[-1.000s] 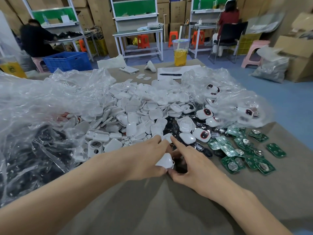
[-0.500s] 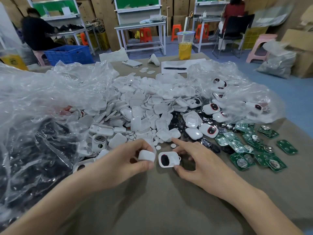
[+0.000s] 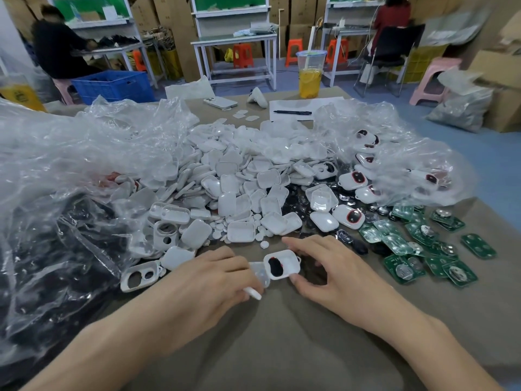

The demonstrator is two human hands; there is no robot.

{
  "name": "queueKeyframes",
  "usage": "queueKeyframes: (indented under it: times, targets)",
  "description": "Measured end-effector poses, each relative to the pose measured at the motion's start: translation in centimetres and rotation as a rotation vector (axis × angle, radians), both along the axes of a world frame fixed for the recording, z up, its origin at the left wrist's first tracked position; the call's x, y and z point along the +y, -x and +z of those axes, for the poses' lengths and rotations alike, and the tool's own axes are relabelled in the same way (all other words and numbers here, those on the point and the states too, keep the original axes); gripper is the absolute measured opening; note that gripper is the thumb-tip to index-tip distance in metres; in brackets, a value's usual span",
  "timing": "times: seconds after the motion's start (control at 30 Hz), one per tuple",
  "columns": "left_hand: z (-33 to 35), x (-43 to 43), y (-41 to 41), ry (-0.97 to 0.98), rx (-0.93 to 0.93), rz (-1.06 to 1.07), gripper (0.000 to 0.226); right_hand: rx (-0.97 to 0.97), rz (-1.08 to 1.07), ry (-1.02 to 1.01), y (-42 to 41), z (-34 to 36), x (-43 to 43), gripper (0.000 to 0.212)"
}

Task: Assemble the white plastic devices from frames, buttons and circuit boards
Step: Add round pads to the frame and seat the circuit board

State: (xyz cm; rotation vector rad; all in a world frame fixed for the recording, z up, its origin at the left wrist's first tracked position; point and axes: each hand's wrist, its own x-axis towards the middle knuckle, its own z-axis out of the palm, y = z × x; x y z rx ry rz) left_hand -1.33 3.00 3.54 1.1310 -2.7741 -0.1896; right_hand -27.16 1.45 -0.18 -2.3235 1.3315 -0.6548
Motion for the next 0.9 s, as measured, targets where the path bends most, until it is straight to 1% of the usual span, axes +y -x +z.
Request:
queueKeyframes:
  times: [0.03,0.13,0.23,0.4,0.53,0.6,0.7,0.8,0.87,0.9]
  targets:
    - [-0.1,0.5,-0.1,0.027,0.013,-0.004,0.022,0.007,0.000,0.004,0.0,0.0,0.0,0.053]
    - [-0.8,1.6,-0.7,0.012,0.089,0.003,0.023,0.006,-0.003,0.003,-0.1,0.1,0.1,0.049]
    - [-1.5,2.4,-1.4,0.043,0.119,0.031,0.025,0.009,-0.004,0.004,-0.1,0.2,0.1,0.048]
    - [-1.7,2.9,-2.7,0.111,0.167,0.130,0.034,0.046,-0.044,0.030,0.0,0.1,0.5,0.053]
    - [-2.1,3.9,-3.7,0.027,0.156,0.121,0.043,0.072,-0.073,0.029,0.0,0.1,0.6,0.058]
    - [-2.4,4.5,-4.3,-0.009,0.181,0.144,0.049,0.065,-0.071,0.017,0.1,0.0,0.5,0.060]
    - [-2.5,4.5,-4.7,-0.005,0.295,0.234,0.047,0.066,-0.059,0.002,0.1,0.1,0.3,0.063]
    - [-2.1,3.6,-4.0,-0.004,0.401,0.314,0.039,0.062,-0.053,-0.006,0.2,0.3,0.1,0.059]
    - [-1.7,2.5,-3.1,-0.025,0.392,0.323,0.036,0.057,-0.051,-0.010,0.2,0.3,0.1,0.058]
    - [-1.4,1.9,-2.6,-0.044,0.359,0.321,0.039,0.056,-0.051,-0.010,0.2,0.4,0.1,0.058]
